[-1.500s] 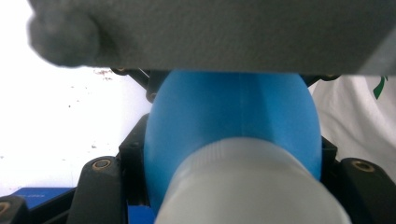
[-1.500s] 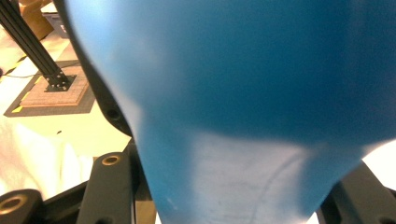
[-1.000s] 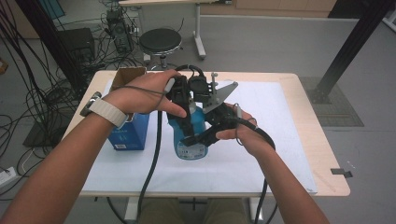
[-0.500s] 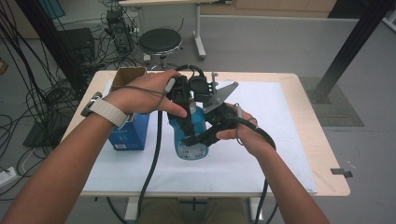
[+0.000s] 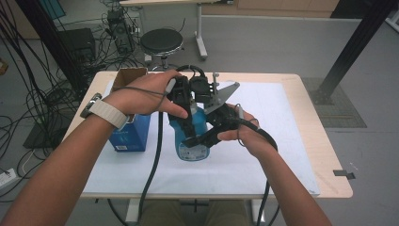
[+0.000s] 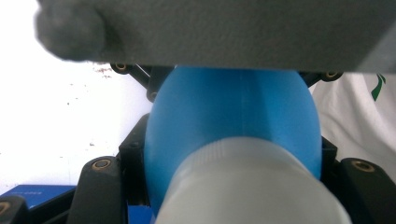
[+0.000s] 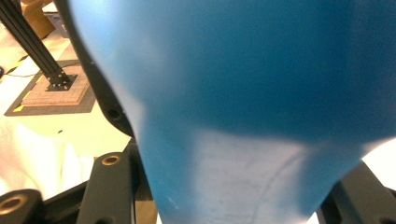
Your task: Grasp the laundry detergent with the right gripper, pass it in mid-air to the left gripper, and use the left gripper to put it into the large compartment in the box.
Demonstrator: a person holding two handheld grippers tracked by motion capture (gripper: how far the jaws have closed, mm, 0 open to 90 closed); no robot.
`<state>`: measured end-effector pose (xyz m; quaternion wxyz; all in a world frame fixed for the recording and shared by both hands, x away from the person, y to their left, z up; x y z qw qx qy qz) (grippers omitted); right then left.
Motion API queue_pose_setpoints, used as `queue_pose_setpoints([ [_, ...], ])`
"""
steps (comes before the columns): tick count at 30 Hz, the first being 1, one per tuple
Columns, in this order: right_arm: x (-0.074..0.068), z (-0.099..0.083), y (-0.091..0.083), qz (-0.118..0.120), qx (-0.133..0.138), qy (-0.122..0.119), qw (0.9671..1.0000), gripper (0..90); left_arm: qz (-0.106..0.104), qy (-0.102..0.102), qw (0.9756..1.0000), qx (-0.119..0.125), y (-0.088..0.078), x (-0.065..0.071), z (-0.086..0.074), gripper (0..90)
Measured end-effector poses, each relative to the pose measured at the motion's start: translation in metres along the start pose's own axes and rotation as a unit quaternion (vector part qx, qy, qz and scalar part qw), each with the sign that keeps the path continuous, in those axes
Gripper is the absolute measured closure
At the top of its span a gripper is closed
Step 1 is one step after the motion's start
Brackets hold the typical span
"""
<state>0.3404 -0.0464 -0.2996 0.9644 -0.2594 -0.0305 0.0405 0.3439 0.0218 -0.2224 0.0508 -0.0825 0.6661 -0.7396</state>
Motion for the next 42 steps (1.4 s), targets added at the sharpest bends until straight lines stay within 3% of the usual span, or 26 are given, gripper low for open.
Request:
queue_pose_setpoints([
  [42, 0.0011, 0.0, -0.0009, -0.003, -0.003, -0.003, 1.0, 43.3, 0.001, -0.001, 1.0, 0.005, -0.0003, -0.0004, -0.0003, 37.9],
])
Point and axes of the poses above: each handheld gripper's, and its own axes: y roughly forward along the jaws, z roughly out of its top, x roughly to its right, the point moved 5 cm from there along y, roughly forward along the jaws, and after that the axes turned 8 degrees about -y, right-handed, at the moved point
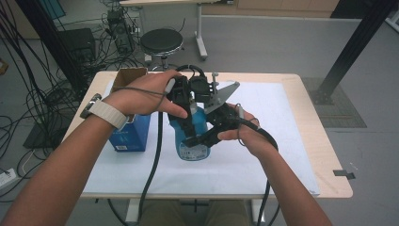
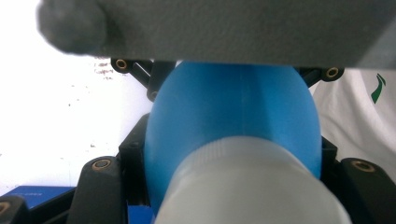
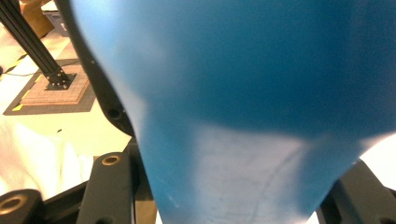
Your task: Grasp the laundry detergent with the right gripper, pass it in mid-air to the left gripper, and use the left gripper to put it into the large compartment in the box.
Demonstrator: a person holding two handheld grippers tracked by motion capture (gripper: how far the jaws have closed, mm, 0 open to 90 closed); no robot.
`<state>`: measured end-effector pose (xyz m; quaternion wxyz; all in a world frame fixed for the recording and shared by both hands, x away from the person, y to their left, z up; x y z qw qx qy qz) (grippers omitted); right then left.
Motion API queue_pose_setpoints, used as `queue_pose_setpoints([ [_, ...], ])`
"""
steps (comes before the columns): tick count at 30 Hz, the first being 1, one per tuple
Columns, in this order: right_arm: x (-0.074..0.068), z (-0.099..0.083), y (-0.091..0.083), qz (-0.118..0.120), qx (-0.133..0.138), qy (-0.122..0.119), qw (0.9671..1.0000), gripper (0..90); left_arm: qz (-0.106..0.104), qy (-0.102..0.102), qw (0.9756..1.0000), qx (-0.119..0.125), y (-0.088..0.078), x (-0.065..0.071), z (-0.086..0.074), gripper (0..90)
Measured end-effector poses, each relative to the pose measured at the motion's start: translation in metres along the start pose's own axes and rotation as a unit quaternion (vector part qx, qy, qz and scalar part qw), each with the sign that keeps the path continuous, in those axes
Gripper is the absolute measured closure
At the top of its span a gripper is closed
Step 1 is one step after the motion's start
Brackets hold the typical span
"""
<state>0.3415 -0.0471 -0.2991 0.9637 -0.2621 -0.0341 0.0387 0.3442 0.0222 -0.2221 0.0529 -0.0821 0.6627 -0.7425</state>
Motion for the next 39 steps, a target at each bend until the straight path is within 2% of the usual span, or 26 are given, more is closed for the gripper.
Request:
queue_pose_setpoints([
  [39, 0.0013, -0.0001, -0.0004, 0.001, 0.007, -0.008, 0.9999, 42.9, 0.008, -0.004, 1.0, 0.001, -0.0015, 0.0004, 0.0009, 38.1],
])
Point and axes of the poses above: each handheld gripper's, and its own axes: y roughly forward along the jaws, z roughly out of its top, x roughly to its right, the point moved 5 cm from there along y, roughly forward along the jaws, and after that the axes turned 8 degrees about -y, right-handed, at the moved point
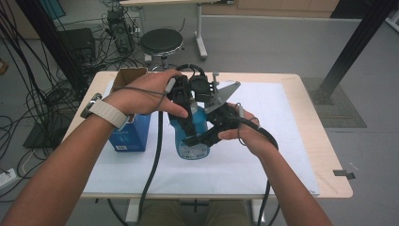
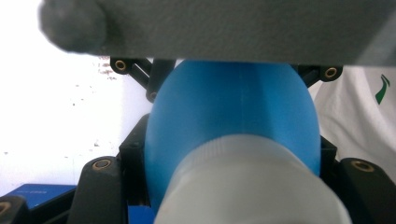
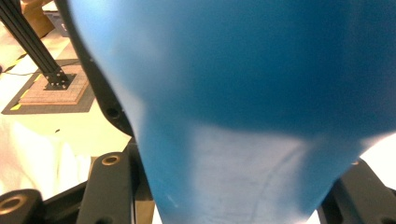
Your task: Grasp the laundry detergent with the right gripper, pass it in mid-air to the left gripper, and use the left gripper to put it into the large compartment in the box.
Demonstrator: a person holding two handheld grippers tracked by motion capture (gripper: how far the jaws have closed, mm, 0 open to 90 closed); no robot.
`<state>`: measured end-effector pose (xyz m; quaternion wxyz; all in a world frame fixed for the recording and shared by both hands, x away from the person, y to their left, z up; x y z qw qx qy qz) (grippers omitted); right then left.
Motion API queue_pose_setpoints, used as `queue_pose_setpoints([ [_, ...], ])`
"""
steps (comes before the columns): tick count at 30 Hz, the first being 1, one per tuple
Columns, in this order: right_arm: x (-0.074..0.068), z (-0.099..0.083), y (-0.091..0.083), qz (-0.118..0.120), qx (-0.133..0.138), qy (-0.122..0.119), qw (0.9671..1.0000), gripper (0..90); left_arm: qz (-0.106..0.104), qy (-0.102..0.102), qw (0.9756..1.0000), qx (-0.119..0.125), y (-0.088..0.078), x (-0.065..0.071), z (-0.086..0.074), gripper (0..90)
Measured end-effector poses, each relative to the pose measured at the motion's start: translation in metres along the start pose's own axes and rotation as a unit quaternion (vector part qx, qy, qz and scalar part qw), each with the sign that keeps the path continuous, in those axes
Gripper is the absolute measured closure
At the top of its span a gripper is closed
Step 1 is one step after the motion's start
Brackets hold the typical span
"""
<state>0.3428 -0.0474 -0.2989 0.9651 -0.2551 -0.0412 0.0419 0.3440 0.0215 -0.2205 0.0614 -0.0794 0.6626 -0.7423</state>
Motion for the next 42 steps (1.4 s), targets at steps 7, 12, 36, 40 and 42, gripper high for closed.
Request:
queue_pose_setpoints([
  [7, 0.001, -0.016, -0.021, -0.01, 0.003, 0.038, 0.9992, 15.6, 0.012, -0.008, 0.9999, 0.002, -0.004, -0.002, -0.003, 38.0],
  [12, 0.0, -0.039, -0.047, -0.037, -0.037, 0.065, 0.9965, 8.6, 0.016, -0.017, 0.9997, -0.007, -0.004, -0.004, -0.004, 37.9],
  [36, -0.004, -0.098, -0.137, -0.078, -0.353, 0.104, 0.9266, 8.7, 0.068, -0.134, 0.9886, -0.014, -0.027, -0.02, -0.011, 37.3],
  [40, -0.005, -0.101, -0.145, -0.079, -0.369, 0.105, 0.9201, 8.7, 0.07, -0.173, 0.9824, -0.012, -0.031, -0.024, -0.012, 37.3],
  [42, -0.006, -0.101, -0.147, -0.081, -0.373, 0.107, 0.9182, 8.4, 0.071, -0.188, 0.9796, -0.01, -0.033, -0.026, -0.013, 37.2],
])
Point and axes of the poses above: each handheld gripper's, and its own axes: y roughly forward along the jaws, z roughly out of its top, x roughly to its right, the point moved 5 cm from there along y, roughly forward along the jaws, and after that the axes turned 8 degrees about -y, right-handed, at the moved point
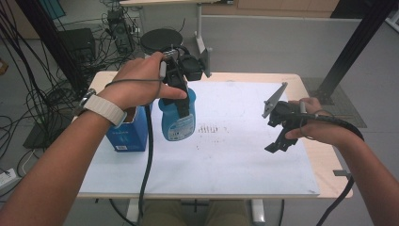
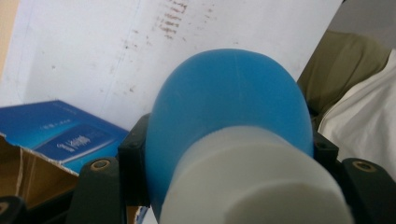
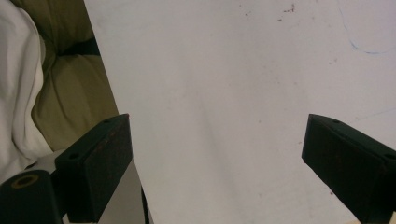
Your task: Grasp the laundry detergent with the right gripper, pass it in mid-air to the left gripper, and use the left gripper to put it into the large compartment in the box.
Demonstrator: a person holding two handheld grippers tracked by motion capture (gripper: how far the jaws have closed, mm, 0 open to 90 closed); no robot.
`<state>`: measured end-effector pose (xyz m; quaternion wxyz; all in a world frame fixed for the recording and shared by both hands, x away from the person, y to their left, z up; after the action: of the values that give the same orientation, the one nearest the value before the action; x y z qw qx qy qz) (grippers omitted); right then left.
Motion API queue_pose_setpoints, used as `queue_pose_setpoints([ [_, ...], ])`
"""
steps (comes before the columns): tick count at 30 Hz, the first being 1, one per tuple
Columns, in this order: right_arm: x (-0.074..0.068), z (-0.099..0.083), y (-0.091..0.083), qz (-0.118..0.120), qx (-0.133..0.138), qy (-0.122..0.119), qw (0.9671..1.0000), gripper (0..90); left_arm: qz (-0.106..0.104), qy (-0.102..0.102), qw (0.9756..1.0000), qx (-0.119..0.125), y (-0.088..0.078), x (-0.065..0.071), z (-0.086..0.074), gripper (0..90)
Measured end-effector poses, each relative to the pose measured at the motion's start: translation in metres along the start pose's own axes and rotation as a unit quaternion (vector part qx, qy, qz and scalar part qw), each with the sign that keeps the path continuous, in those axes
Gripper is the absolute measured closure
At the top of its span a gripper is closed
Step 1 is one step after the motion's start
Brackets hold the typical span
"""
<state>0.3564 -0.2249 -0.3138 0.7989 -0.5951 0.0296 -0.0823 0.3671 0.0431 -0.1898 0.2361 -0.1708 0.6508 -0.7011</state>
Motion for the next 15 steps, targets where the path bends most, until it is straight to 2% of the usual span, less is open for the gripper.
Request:
queue_pose_setpoints([
  [6, 0.002, -0.008, -0.001, 0.002, -0.016, 0.006, 0.9999, 8.5, 0.011, -0.041, 0.9991, 0.003, -0.008, -0.006, -0.002, 37.2],
  [15, 0.003, -0.016, -0.002, -0.004, -0.02, 0.01, 0.9997, 9.0, 0.022, -0.082, 0.9963, -0.014, -0.016, -0.013, -0.005, 37.3],
])
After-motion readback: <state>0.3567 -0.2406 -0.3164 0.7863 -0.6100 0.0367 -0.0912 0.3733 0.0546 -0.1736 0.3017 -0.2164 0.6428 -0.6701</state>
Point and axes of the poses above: each handheld gripper's, and its own axes: y roughly forward along the jaws, z roughly out of its top, x roughly to its right, the point moved 5 cm from there along y, roughly forward along the jaws, and after that the axes turned 8 degrees about -y, right-handed, at the moved point
